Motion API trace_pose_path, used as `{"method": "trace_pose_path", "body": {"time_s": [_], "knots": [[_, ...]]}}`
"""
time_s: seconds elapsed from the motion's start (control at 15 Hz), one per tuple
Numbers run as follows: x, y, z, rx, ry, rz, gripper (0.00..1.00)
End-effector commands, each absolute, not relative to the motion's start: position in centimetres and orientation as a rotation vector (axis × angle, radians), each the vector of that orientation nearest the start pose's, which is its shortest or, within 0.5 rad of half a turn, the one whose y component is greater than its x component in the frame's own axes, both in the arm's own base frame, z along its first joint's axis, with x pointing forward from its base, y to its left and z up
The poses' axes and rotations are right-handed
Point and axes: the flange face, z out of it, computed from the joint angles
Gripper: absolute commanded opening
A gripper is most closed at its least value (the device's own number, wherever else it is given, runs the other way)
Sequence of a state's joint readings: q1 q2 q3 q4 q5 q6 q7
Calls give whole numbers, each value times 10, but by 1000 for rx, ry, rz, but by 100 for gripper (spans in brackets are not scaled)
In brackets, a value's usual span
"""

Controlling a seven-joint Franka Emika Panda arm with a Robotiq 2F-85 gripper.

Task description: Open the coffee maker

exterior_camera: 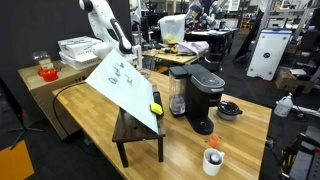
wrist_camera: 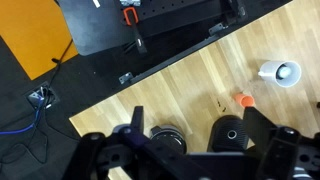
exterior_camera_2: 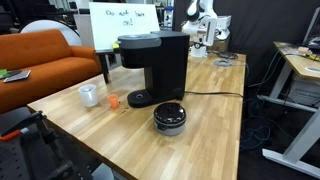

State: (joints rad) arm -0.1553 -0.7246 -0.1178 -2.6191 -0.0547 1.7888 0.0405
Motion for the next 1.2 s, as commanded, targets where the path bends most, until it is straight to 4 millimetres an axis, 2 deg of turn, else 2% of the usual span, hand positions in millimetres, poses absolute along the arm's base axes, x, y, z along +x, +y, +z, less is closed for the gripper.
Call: {"method": "trace_pose_path", "body": {"time_s": [0.0, 0.13, 0.33, 0.73, 0.8, 0.87, 0.93, 1.13], "knots": [[306, -92, 463, -3074, 410, 164, 100], [307, -84, 464, -3076, 311, 168, 100], [311, -55, 457, -3122, 126, 158, 100], [325, 35, 451, -3155, -201, 24, 100], [327, 43, 452, -3148, -213, 22, 100], [323, 38, 453, -3161, -191, 51, 100], [323, 44, 453, -3161, -213, 39, 100], [324, 45, 454, -3161, -216, 33, 100]]}}
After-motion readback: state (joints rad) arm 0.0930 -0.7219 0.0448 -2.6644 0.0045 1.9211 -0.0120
